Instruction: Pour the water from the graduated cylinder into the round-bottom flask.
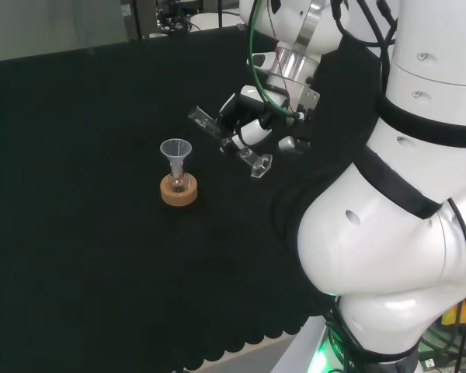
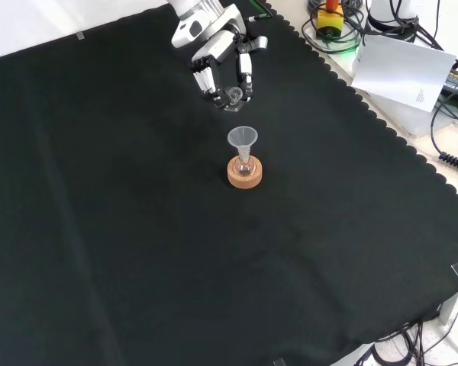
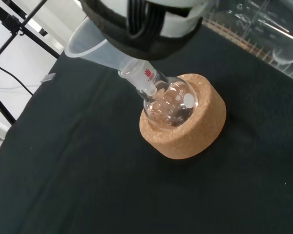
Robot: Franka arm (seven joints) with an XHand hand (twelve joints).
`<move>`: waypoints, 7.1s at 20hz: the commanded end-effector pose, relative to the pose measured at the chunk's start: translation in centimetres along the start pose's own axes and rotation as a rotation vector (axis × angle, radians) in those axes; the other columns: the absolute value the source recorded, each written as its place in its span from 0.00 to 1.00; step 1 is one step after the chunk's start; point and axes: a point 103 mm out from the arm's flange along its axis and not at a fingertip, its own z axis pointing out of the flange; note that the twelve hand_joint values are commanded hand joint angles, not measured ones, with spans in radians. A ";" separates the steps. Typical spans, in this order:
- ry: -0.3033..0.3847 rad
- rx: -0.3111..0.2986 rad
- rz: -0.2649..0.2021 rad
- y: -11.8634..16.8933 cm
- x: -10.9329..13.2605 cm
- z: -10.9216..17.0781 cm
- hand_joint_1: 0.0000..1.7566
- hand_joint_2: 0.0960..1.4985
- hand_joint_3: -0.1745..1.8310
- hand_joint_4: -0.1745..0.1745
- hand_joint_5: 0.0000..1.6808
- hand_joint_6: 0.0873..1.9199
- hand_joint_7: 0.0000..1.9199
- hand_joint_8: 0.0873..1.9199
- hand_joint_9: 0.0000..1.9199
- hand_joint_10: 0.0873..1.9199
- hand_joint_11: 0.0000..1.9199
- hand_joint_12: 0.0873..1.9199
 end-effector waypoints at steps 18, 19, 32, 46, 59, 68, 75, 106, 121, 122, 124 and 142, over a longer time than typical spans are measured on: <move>-0.261 0.190 0.090 0.0 2.8 -1.3 0.69 0.70 0.00 0.00 0.75 0.26 0.90 0.08 0.98 0.00 0.70 0.29; -0.267 0.199 0.099 0.0 2.7 -1.4 0.69 0.70 0.00 0.00 0.75 0.26 0.90 0.08 0.98 0.00 0.70 0.29; -0.302 0.316 0.155 0.3 2.6 -1.7 0.69 0.70 0.00 0.00 0.75 0.26 0.90 0.09 0.98 0.00 0.71 0.28; -0.332 0.411 0.210 0.7 3.1 -1.7 0.69 0.70 0.00 0.00 0.75 0.26 0.90 0.09 0.98 0.00 0.71 0.28; -0.373 0.477 0.254 1.1 4.5 -2.1 0.69 0.70 0.00 0.00 0.75 0.26 0.90 0.09 0.99 0.00 0.71 0.28; -0.410 0.530 0.274 1.4 5.3 -2.5 0.69 0.70 0.00 0.00 0.75 0.26 0.90 0.10 0.99 0.00 0.71 0.28; -0.425 0.552 0.293 1.5 5.7 -3.0 0.69 0.70 0.00 0.00 0.75 0.27 0.90 0.10 0.99 0.00 0.72 0.28; -0.451 0.666 0.363 2.3 6.8 -3.3 0.69 0.70 0.00 0.00 0.75 0.27 0.90 0.11 0.99 0.00 0.72 0.27; -0.485 0.673 0.378 2.6 7.3 -3.8 0.69 0.70 0.00 0.00 0.74 0.27 0.90 0.12 0.98 0.00 0.73 0.27; -0.486 0.676 0.377 2.7 7.3 -3.8 0.69 0.70 0.00 0.00 0.74 0.27 0.90 0.12 0.98 0.00 0.73 0.27; -0.487 0.682 0.385 2.6 7.2 -4.0 0.69 0.70 0.00 0.00 0.74 0.27 0.90 0.12 0.98 0.00 0.73 0.27; -0.491 0.704 0.435 2.7 7.0 -4.2 0.69 0.70 0.00 0.00 0.74 0.28 0.89 0.13 0.98 0.00 0.73 0.27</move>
